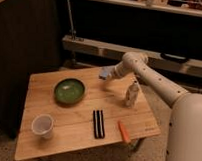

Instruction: Place the white sponge in the ceramic cup

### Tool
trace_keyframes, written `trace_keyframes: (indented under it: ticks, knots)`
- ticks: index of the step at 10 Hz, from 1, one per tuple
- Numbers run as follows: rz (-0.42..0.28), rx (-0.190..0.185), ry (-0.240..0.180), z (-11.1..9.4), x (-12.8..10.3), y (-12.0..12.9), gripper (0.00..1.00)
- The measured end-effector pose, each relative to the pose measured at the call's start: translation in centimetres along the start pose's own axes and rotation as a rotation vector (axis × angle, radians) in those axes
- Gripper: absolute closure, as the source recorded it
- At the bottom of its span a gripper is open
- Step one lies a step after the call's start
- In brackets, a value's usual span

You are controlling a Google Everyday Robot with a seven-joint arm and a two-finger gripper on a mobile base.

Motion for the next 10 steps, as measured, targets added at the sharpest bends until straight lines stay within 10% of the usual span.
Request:
trace_keyframes:
  ticks: [6, 10]
  knots:
    - [-0.29, 0.12, 0.264, -13.4, 3.8, -9.4, 1.0]
    - [-0.463, 0.384, 0.343, -16.8, 4.0, -18.8, 1.0]
